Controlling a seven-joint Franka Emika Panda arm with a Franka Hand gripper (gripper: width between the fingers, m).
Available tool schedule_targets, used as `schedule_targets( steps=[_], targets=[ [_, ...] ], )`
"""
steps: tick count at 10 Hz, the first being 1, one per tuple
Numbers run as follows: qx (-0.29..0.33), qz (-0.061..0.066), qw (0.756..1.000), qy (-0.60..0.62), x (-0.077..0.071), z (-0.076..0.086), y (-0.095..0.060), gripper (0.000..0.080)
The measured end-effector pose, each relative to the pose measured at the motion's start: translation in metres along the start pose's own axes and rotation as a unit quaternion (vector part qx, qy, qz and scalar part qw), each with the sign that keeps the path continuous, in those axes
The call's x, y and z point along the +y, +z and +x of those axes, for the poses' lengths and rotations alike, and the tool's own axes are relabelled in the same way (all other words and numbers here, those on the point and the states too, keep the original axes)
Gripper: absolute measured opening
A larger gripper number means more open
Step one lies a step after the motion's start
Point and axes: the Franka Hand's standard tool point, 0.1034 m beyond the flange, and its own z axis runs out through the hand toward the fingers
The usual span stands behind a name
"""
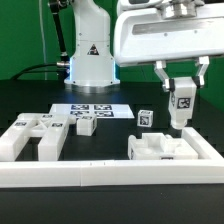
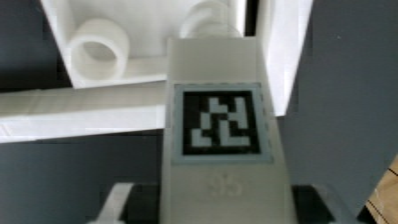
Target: Assemble chair
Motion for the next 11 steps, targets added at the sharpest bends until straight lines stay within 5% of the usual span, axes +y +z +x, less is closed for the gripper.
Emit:
schedule_targets(
  steps=[4, 11],
  targets=[
    [0.096, 0.006, 0.995, -0.007, -0.005, 0.008, -0.002, 0.0291],
    [0.098, -0.004, 0.992, -0.082, -0.003, 0.009, 0.017, 0.0291]
  ],
)
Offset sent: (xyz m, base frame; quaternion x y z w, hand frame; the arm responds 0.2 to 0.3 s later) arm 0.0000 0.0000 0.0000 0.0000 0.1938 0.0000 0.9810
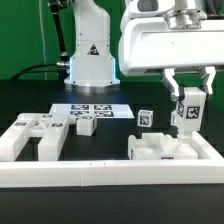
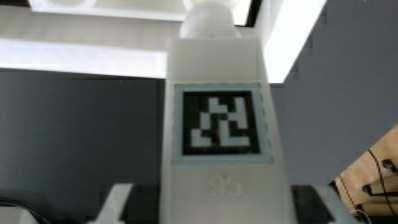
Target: Assemble chair
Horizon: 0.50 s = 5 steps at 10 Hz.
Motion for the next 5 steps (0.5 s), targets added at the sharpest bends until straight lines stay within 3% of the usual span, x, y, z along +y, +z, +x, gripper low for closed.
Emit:
schedule_targets(
  steps=[2, 5],
  targets=[
    [-0.006, -0.004, 1.0, -0.013, 0.0102, -0.0063, 0.0071, 0.0291],
    [-0.008, -0.003, 1.0, -0.013, 0.0065, -0.0078, 0.0131, 0.0291]
  ],
)
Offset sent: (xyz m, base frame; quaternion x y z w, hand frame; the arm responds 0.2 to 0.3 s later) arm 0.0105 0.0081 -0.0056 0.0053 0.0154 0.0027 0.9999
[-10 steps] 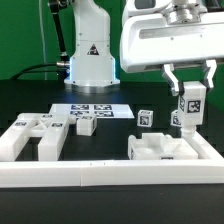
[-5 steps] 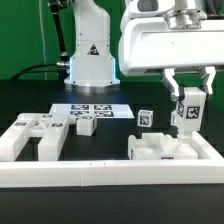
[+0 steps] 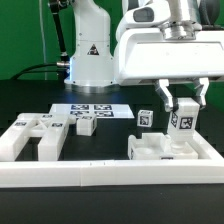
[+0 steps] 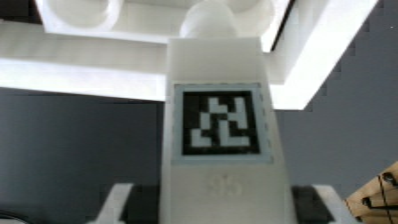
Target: Assemble chair
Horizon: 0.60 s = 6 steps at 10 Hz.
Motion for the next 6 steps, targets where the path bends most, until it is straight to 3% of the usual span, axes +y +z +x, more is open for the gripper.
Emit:
schedule_targets(
  steps=[3, 6],
  targets=[
    [-0.002, 0.005, 1.0, -0.003, -0.0125, 0.0011, -0.0021, 0.0291],
    [-0.001, 0.004, 1.0, -0.002, -0.0104, 0.0014, -0.0045, 0.0291]
  ],
)
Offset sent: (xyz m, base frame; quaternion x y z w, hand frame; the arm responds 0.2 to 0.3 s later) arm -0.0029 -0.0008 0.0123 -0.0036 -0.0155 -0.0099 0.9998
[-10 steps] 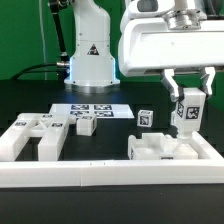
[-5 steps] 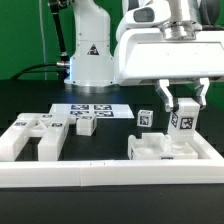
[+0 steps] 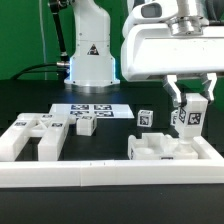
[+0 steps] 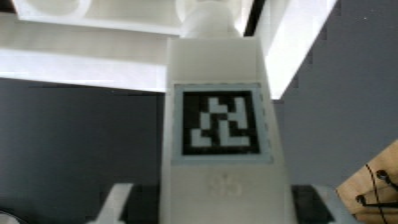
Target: Assemble chair
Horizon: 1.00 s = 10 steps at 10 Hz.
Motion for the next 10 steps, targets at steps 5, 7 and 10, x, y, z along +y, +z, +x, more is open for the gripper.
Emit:
schedule_targets(
  steps=[5, 7, 10],
  targets=[
    [-0.007, 0.001, 1.0, -0.001, -0.002, -0.009, 0.007, 0.0291],
    [-0.01, 0.001, 1.0, -0.002, -0.003, -0.014, 0.012, 0.0291],
    [0.002, -0.001, 1.0, -0.002, -0.002, -0.014, 0.014, 0.0291]
  ],
)
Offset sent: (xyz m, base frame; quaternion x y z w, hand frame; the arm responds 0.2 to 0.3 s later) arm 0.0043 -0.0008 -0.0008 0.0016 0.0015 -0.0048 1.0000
